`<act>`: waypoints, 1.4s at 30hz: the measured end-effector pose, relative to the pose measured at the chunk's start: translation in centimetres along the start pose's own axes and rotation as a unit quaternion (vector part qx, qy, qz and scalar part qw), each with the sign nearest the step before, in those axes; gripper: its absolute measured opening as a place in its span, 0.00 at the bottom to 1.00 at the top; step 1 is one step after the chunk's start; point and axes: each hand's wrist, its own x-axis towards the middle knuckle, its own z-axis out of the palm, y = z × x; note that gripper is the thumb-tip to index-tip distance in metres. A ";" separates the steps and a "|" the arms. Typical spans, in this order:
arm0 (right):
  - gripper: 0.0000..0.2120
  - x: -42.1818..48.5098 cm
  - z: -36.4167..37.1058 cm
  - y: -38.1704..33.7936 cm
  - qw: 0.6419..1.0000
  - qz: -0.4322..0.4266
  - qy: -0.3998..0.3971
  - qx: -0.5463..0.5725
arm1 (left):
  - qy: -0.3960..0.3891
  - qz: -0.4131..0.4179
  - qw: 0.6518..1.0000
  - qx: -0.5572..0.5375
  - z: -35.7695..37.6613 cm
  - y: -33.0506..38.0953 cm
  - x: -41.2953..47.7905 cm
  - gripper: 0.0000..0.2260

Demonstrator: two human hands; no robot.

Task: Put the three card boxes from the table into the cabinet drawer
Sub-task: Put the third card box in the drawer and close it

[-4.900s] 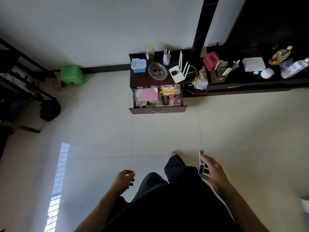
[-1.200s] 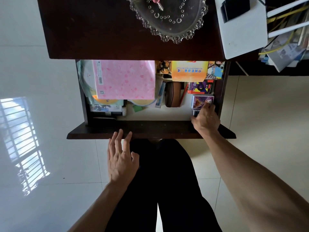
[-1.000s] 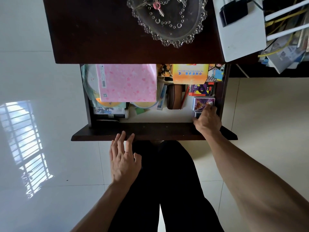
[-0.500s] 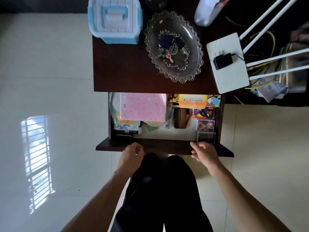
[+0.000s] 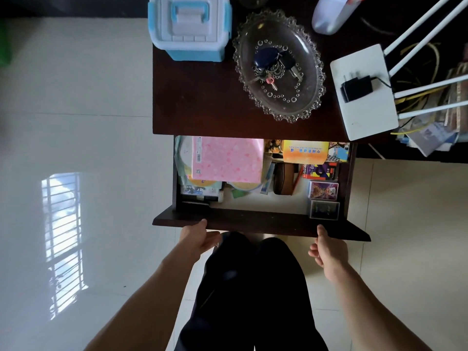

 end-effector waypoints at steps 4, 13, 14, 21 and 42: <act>0.23 0.0 -0.4 0.7 1.000 0.016 -0.017 0.000 | 0.025 0.010 0.997 -0.070 0.5 -0.5 0.1 0.08; 0.12 0.2 -1.2 0.4 0.986 0.025 -0.097 0.137 | 0.046 0.048 0.995 -0.079 0.5 -0.9 0.5 0.05; 0.10 0.0 -1.0 0.2 0.983 0.027 -0.097 0.151 | 0.045 0.050 0.995 -0.074 0.4 -0.9 0.6 0.05; 0.17 -1.5 0.7 -0.4 0.986 0.021 -0.067 0.152 | 0.032 0.056 0.994 -0.088 0.2 -1.2 1.1 0.05; 0.19 -0.5 0.7 -1.3 0.978 -0.021 -0.063 0.196 | 0.028 0.096 0.985 -0.137 1.1 -1.0 -0.2 0.05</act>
